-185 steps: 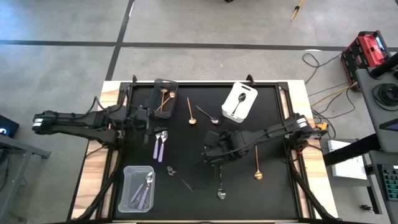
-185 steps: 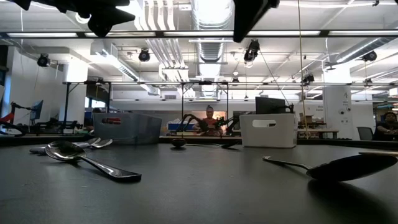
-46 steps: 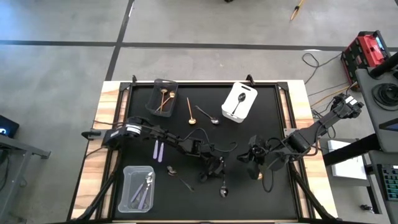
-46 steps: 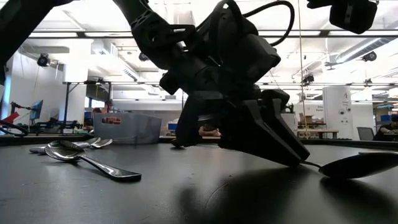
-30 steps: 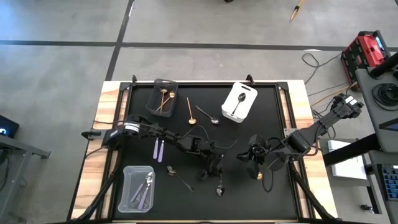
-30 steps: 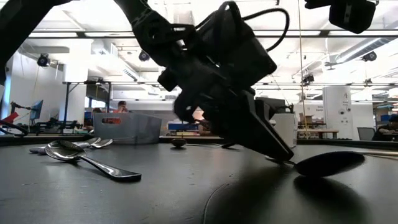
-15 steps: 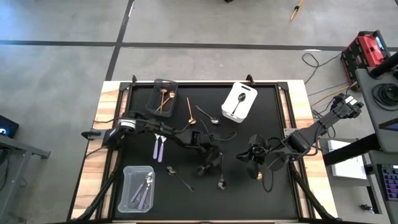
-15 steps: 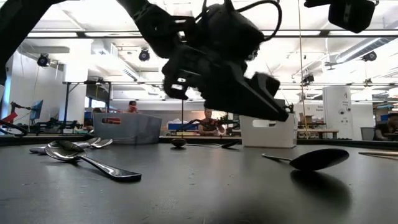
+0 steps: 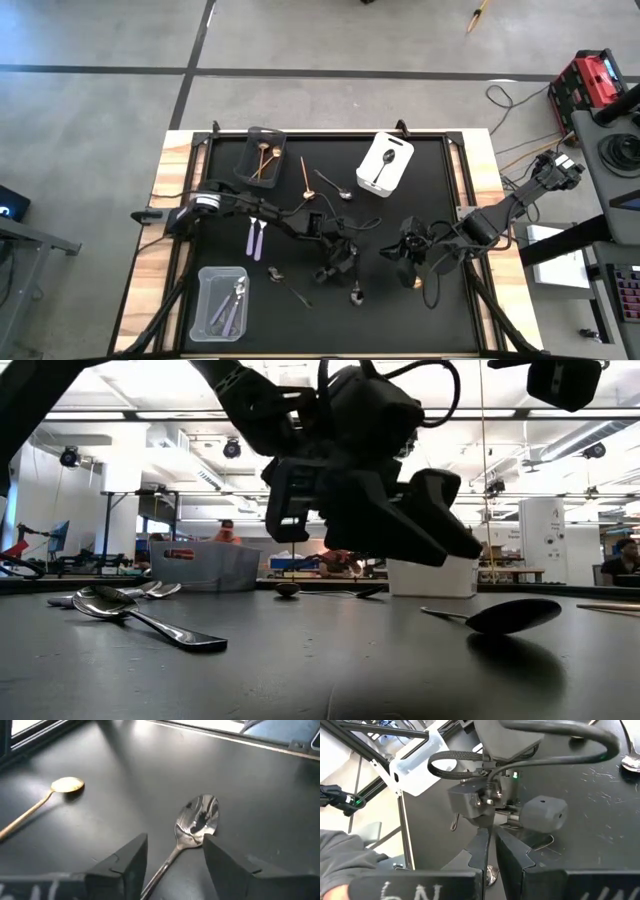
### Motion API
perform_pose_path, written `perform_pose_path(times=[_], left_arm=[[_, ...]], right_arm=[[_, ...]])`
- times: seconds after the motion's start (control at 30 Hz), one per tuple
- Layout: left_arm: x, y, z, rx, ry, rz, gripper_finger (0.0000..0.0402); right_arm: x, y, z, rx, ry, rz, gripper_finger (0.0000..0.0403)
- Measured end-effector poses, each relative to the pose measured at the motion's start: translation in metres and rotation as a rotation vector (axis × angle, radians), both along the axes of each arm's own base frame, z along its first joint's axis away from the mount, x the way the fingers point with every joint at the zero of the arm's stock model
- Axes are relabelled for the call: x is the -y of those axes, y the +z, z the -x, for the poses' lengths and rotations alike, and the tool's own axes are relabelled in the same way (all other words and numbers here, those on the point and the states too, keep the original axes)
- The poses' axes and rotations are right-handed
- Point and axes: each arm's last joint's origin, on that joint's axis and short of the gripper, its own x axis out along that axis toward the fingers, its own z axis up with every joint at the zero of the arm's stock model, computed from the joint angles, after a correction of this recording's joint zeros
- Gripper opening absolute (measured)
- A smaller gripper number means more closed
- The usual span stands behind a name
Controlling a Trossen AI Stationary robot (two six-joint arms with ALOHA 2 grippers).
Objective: Sort silverware by color (type)
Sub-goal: Put the black spoon into the white bin
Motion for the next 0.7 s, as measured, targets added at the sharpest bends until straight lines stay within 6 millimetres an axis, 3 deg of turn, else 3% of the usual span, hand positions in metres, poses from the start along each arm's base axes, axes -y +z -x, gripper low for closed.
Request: perform_pose_path(times=[0.37,0.7], left_arm=[[-0.0043,-0.0007,0.0001,0.067,-0.049,-0.060,0.0197],[-0.0058,-0.0043,0.0032,0.045,-0.072,-0.065,0.0197]], right_arm=[[-0.0009,0.0022,-0.0013,0.026,-0.086,-0.147,0.0027],[-0.0015,0.0079,-0.0046,0.104,-0.124,-0.164,0.0027]])
